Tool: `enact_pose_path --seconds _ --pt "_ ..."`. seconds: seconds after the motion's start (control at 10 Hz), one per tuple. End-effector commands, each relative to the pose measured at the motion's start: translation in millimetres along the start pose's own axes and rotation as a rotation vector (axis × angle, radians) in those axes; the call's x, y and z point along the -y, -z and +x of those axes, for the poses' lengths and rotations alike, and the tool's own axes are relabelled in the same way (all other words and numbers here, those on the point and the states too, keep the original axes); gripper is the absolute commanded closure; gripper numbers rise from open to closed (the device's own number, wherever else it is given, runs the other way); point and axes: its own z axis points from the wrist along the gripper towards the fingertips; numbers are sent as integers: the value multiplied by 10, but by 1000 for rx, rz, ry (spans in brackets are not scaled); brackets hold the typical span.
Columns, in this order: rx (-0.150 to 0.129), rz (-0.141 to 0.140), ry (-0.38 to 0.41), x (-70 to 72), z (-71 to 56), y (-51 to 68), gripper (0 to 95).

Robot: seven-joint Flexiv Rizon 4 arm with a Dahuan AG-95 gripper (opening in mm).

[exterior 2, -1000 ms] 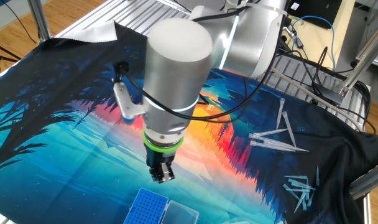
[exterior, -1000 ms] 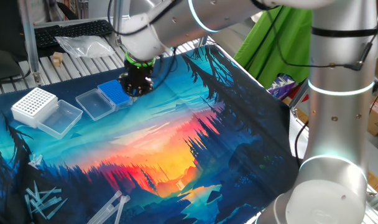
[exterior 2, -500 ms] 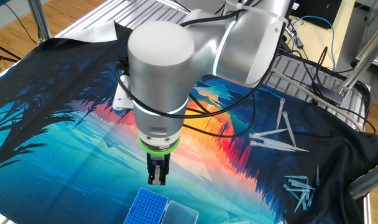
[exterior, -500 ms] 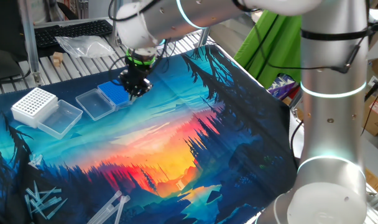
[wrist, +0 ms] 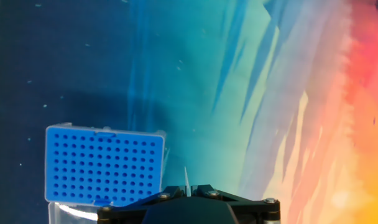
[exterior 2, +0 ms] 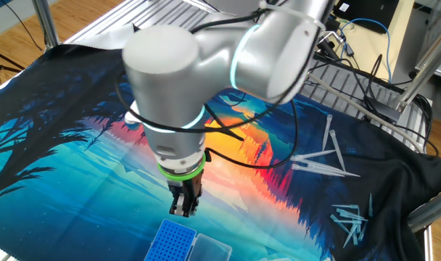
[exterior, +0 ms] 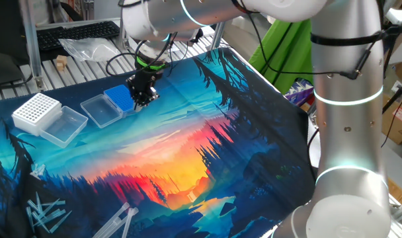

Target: Insert a small pipette tip into the holder for small pipette tips

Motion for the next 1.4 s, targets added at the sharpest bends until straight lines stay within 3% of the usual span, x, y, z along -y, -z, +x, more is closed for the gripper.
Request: enact_pose_path --seconds 0.1,0.2,0.3,0.4,0.8,1.0,1.2,1.4 --pt "-106 22 -40 -9 27 -22 950" --pt "-115 23 -41 -9 27 -22 950" --pt "-154 41 -42 -17 43 -37 950" --pt "-182 40 -56 -25 57 -56 950" --pt "-236 61 -66 -27 57 -60 950" --pt "-264 56 -68 -18 48 -38 950" --pt "-325 47 -96 -6 66 -31 950" --pt "-343 50 -95 4 86 -39 950"
